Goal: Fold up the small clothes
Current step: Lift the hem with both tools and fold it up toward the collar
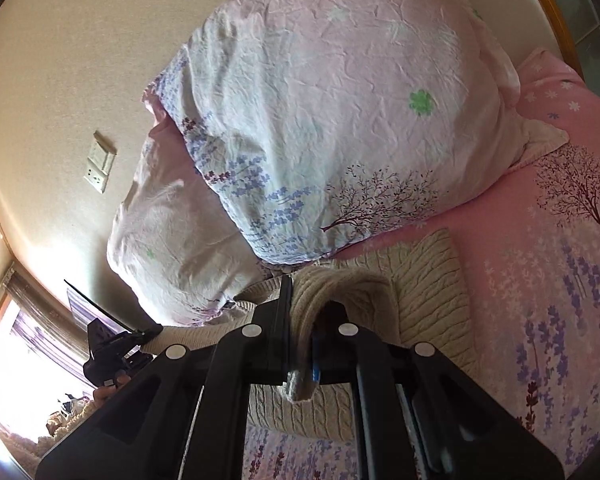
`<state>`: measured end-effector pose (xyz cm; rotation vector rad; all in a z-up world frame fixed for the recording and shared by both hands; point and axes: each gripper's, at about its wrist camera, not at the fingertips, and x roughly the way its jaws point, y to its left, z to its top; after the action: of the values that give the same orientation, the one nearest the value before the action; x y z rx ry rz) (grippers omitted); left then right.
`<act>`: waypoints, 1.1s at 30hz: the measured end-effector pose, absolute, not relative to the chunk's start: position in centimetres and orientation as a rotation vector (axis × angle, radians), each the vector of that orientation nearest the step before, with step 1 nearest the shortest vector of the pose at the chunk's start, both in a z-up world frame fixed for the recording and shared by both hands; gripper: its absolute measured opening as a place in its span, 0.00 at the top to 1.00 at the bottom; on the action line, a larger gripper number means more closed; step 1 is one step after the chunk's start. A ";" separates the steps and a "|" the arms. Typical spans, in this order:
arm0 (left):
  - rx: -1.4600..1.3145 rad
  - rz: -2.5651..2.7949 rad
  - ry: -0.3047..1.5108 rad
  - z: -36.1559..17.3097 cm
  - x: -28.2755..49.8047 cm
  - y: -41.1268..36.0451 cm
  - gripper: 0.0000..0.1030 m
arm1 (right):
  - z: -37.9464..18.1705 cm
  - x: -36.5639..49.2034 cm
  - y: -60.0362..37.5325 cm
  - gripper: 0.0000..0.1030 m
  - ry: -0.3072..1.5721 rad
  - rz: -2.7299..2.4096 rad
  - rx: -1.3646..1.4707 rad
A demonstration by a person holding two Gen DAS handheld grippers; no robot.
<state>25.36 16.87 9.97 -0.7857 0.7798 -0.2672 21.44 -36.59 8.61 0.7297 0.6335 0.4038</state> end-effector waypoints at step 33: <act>-0.554 -0.130 0.941 7.0 27.9 15.2 0.54 | 6.6 23.6 -39.0 0.51 0.843 0.107 0.614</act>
<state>27.88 15.21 6.98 -0.5545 0.9408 -0.1301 23.61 -39.04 6.56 0.6138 0.8433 0.1065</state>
